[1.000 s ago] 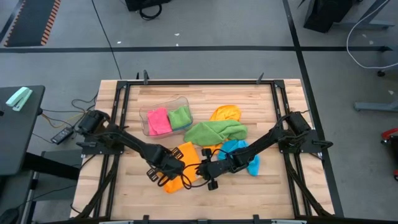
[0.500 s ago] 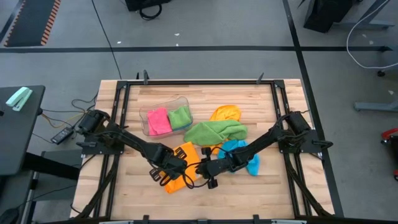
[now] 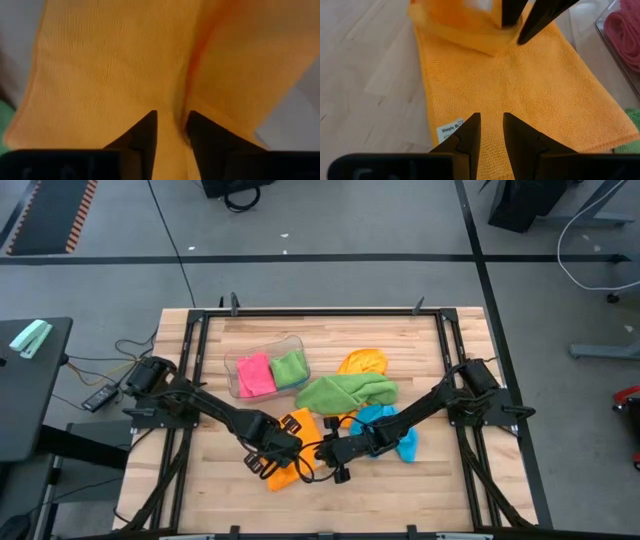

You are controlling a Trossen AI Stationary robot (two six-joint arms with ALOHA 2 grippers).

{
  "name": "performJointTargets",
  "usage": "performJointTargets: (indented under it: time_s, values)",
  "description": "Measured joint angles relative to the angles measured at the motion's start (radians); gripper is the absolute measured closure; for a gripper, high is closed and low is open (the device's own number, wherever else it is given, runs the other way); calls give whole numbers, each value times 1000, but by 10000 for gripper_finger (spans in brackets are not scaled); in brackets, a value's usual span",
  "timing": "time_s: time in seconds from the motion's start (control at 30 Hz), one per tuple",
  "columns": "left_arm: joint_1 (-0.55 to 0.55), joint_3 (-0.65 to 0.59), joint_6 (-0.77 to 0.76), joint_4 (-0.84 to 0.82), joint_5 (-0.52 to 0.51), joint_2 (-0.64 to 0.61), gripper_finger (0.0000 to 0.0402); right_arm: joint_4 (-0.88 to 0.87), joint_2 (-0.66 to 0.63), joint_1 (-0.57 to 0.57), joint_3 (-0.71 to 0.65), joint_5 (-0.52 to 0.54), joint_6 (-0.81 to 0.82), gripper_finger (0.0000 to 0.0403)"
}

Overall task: Fold microfiber towels
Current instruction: Fold the bottom yellow microfiber towel

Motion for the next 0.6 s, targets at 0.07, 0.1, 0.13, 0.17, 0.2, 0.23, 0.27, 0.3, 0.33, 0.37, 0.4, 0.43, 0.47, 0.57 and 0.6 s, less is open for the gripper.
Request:
performJointTargets:
  time_s: [0.07, 0.1, 0.13, 0.17, 0.2, 0.23, 0.27, 0.3, 0.33, 0.37, 0.4, 0.43, 0.47, 0.57, 0.6]
  values:
    - [-2, 45, -36, -96, -4, 0, 263, -1, 0, 0, 0, 0, 1, 311]
    - [-1, 67, -67, -135, -4, 0, 258, -3, 0, 0, 0, 0, 2, 311]
    - [1, 87, -104, -171, -2, -1, 255, -4, 0, 0, 0, 0, 2, 311]
    - [3, 105, -147, -206, 1, -2, 252, -4, 0, 0, 0, 0, 2, 311]
    - [4, 120, -195, -234, 5, -2, 252, -4, 0, 0, 0, 0, 2, 311]
    - [4, 127, -249, -254, 16, -2, 252, -4, 0, 0, 0, 0, 2, 311]
    - [5, 128, -307, -263, 29, -2, 253, -4, 0, 0, 0, 0, 1, 311]
    - [4, 124, -369, -269, 39, -2, 255, -5, 0, 0, 0, 0, 0, 311]
    - [1, 116, -431, -272, 53, -2, 258, -5, 0, 0, 0, 0, -1, 311]
    - [-3, 107, -492, -275, 68, -2, 260, -5, 0, 0, 0, 0, 0, 311]
    - [-6, 97, -546, -276, 84, -2, 262, -5, 0, 0, 0, 0, 0, 311]
    - [-10, 88, -587, -276, 103, -2, 264, -5, 0, 0, 0, 0, 0, 311]
    - [-16, 82, -615, -279, 125, -2, 265, -5, 0, 0, 0, 0, 0, 311]
    - [-45, 80, -637, -305, 149, -2, 266, -4, 0, 1, 0, 0, 0, 311]
    - [-59, 80, -638, -315, 149, -2, 265, -4, 0, 1, 0, 0, 0, 311]
